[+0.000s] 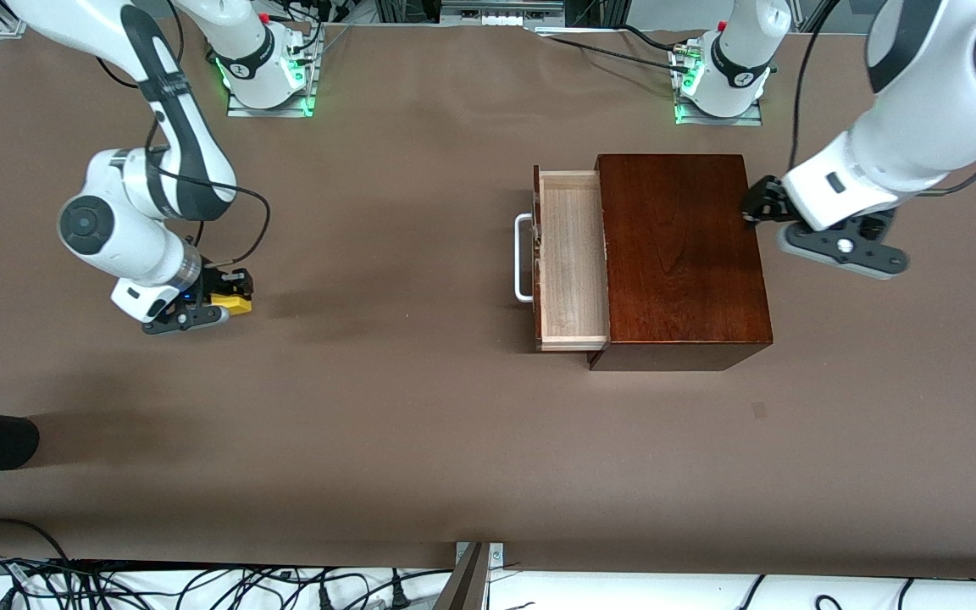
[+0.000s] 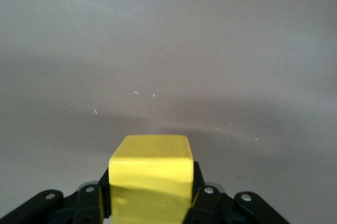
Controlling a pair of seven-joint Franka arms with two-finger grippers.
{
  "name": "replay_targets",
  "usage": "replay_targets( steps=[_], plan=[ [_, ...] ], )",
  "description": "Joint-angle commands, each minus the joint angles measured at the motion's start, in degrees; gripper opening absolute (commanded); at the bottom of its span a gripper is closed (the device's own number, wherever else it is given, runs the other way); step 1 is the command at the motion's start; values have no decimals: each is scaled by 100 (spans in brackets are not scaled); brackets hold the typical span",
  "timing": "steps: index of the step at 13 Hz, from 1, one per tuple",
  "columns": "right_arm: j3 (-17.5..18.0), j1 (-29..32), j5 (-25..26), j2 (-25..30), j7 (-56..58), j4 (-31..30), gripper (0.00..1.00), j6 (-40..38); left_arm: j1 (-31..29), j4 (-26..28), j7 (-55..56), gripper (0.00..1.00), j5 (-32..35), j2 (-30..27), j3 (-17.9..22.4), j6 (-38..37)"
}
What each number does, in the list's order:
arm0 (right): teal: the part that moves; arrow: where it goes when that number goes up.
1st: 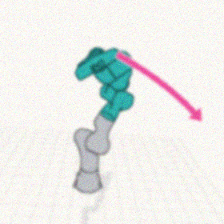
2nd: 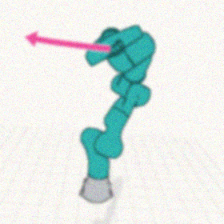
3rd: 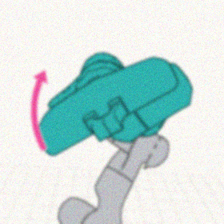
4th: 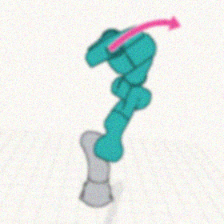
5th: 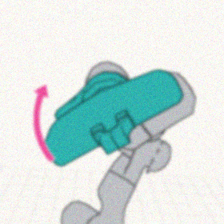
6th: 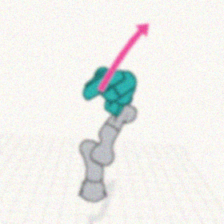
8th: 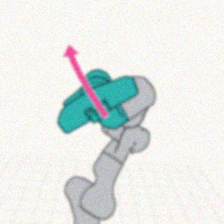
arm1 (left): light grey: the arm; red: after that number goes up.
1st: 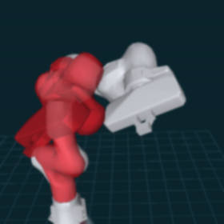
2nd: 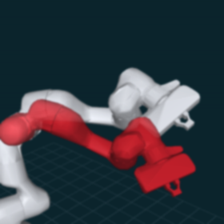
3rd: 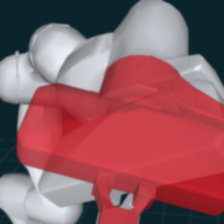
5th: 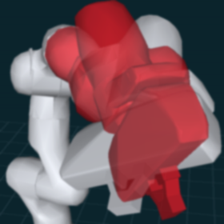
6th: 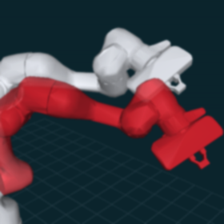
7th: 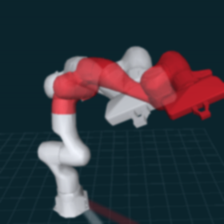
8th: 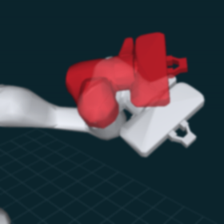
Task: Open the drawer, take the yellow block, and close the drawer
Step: 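Set the cube down with the right gripper while the left gripper reaches the drawer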
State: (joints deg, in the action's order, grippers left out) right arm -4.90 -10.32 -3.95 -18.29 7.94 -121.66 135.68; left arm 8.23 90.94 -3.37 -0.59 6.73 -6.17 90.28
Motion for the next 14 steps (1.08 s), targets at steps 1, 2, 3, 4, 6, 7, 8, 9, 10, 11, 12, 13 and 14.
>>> replay_targets(
  steps=[1,2,3,4,6,7,8,9,10,11,12,13,14],
  plan=[
    [208,179,-210,-253,-170,-85,0,352,11,-120,-373,100,-178,100,-226,-142],
    [209,180,-228,-384,-179,-86,0,484,11,-129,-828,100,-187,162,-331,-142],
    [217,180,-246,-508,-179,-86,0,616,11,-121,-1346,100,-187,197,-402,-116],
    [217,180,-255,-596,-179,-94,0,730,11,-129,-1716,100,-187,249,-489,-116],
    [217,197,-255,-728,-179,-121,0,942,11,-138,-2262,100,-195,329,-691,-90],
    [217,197,-255,-772,-179,-121,0,995,11,-138,-2509,100,-274,373,-771,-63],
    [217,197,-255,-772,-170,-121,0,1004,20,-155,-2685,100,-405,451,-832,-20],
    [217,180,-255,-755,-161,-112,48,952,20,-156,-2870,100,-615,530,-955,68],
    [217,180,-246,-685,-22,-112,99,943,20,-156,-3141,100,-809,662,-1104,182],
    [209,180,-246,-563,310,-42,100,943,20,-156,-3431,100,-889,741,-1245,314],
    [174,223,-246,-414,609,80,100,934,20,-147,-3634,100,-899,768,-1385,515],
    [173,285,-246,-195,743,108,100,873,20,-147,-3836,100,-925,838,-1509,717],
    [182,294,-238,43,753,125,100,663,20,-147,-4073,100,-1003,908,-1701,972]
  ],
)
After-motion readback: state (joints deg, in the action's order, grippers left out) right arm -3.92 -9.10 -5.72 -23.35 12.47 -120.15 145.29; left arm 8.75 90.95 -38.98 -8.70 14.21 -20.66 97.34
